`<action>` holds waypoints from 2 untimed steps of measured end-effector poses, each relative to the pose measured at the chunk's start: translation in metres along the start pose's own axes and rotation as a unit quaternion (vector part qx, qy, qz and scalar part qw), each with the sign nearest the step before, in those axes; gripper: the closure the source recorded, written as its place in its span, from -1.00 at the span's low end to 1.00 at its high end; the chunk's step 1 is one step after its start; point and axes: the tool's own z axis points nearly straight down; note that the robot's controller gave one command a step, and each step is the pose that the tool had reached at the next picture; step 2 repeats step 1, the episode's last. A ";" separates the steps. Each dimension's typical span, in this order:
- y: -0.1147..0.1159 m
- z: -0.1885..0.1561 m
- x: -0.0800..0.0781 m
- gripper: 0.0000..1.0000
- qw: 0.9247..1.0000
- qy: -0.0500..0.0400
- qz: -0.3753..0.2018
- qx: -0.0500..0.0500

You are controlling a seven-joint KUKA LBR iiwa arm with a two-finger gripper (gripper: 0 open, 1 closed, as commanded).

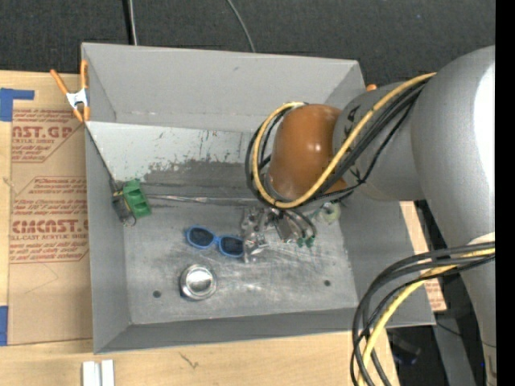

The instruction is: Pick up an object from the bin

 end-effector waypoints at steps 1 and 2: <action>0.017 -0.142 -0.006 1.00 0.997 -0.003 -0.082 0.000; 0.017 -0.142 -0.006 1.00 0.997 -0.003 -0.082 0.000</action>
Offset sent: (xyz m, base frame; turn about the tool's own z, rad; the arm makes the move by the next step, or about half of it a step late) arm -0.0010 0.0161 0.1376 -0.1636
